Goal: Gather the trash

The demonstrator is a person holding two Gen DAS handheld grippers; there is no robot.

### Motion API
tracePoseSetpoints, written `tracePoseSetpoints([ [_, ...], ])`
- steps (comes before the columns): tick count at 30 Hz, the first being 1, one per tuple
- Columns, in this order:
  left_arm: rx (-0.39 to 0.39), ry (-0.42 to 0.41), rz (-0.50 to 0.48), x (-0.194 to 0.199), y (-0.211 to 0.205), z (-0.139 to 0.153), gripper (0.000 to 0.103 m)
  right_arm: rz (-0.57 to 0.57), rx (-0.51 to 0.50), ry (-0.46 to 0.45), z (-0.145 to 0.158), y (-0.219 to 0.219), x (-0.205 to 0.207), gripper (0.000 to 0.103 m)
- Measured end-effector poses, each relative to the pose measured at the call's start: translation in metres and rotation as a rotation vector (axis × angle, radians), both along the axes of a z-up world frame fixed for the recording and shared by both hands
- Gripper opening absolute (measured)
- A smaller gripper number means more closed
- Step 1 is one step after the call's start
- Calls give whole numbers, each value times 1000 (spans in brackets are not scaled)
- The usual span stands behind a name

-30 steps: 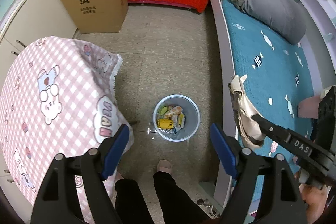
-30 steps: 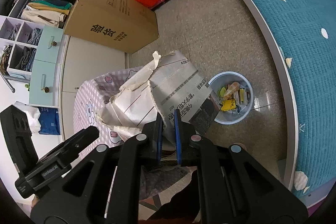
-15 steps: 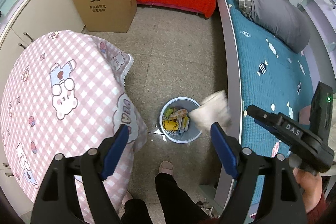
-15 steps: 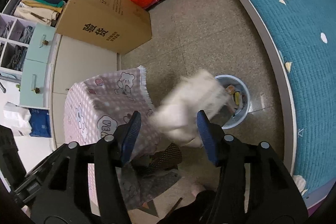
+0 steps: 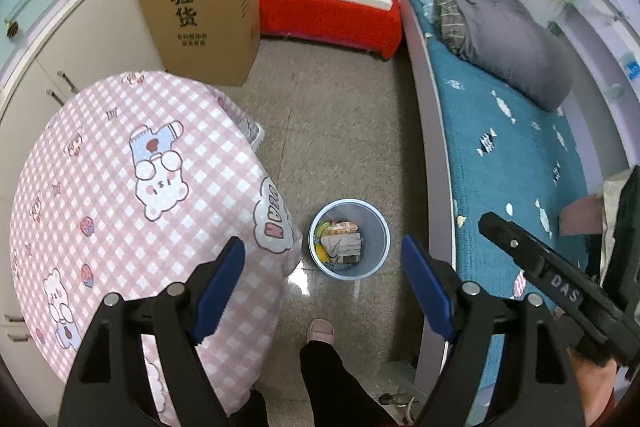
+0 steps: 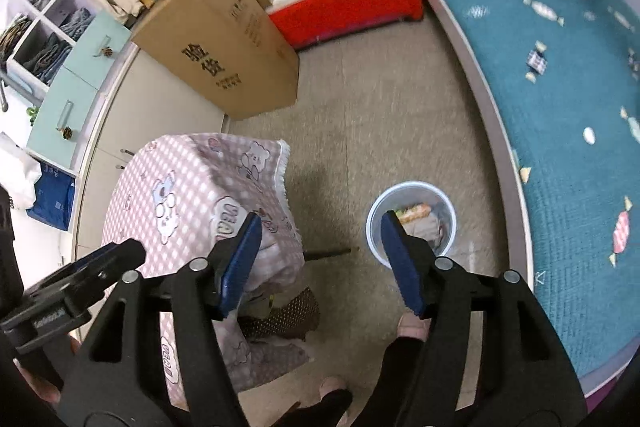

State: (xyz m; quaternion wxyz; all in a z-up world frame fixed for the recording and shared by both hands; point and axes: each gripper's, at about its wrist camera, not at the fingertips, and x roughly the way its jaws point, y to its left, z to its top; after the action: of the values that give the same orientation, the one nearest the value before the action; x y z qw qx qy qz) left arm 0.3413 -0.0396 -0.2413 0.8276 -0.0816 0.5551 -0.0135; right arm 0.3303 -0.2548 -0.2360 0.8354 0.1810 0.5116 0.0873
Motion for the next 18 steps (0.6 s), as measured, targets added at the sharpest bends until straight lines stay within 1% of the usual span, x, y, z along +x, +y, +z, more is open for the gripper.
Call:
tracePoseSetpoints([
  [1,-2,-12,-9,-4,2,4,79,-10,-9,-20,8,4,-9,63],
  [6,12,-122,-81,-42,13,39,79,-69,-62,-131,47,28,-62,66],
  [10,27,-245,-141,-87,30,72,80,-120,-112,-234,78,53,-111,67],
  [12,33,-299,-165,-110,41,88,80,-153,-137,-296,94,67,-142,69],
  [15,37,-385,-192,-145,54,112,84,-197,-161,-372,113,85,-185,73],
  [18,57,-469,-211,-177,61,133,86,-230,-196,-425,129,101,-222,75],
])
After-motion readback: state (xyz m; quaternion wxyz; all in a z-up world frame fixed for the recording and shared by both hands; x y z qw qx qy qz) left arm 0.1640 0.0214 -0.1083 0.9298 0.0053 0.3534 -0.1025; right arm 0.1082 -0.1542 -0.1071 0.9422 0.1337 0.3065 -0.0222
